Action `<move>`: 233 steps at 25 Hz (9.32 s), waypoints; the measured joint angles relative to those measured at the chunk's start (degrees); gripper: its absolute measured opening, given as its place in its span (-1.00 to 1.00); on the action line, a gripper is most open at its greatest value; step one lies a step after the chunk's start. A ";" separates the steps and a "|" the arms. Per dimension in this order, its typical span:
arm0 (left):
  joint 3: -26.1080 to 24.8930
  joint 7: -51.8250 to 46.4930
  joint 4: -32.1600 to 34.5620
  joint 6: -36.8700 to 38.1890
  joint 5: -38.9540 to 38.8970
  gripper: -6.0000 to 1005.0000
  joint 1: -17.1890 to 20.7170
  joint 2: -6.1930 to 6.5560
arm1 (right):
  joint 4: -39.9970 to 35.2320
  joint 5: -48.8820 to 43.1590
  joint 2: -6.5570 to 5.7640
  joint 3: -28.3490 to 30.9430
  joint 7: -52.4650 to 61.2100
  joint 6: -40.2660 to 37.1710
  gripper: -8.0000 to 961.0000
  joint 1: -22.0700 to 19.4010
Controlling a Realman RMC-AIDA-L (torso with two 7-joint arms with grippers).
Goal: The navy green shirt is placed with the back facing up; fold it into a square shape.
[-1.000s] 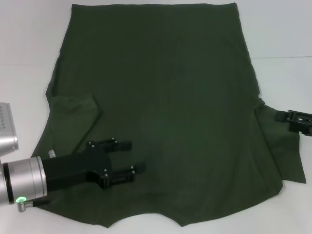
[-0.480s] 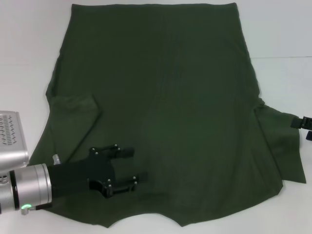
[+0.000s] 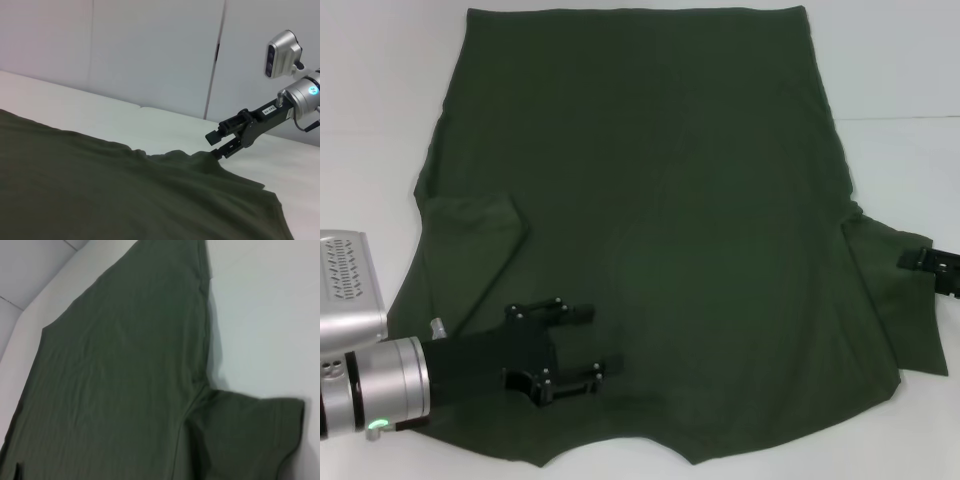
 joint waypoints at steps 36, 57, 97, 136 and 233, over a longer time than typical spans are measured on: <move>-0.01 -2.84 0.44 -1.17 0.00 0.46 -0.65 0.26 | 2.30 0.78 4.09 8.86 -7.47 -6.49 0.81 -3.66; -0.24 -4.23 1.30 -1.57 1.67 0.47 -1.59 0.61 | 6.82 4.02 4.72 13.95 -13.33 -6.00 0.17 -4.20; -0.55 -4.24 1.07 -1.90 0.95 0.46 -0.99 0.28 | 7.01 5.06 -0.48 17.18 -15.10 -2.03 -0.92 2.01; -2.90 -5.74 0.93 -2.11 0.87 0.46 -0.95 0.34 | 6.77 6.60 3.96 -1.80 -14.82 -3.13 -0.45 15.67; -14.09 -23.44 25.64 4.74 22.01 0.47 9.42 0.00 | 7.53 16.04 5.01 -11.84 -42.86 -17.18 0.93 11.42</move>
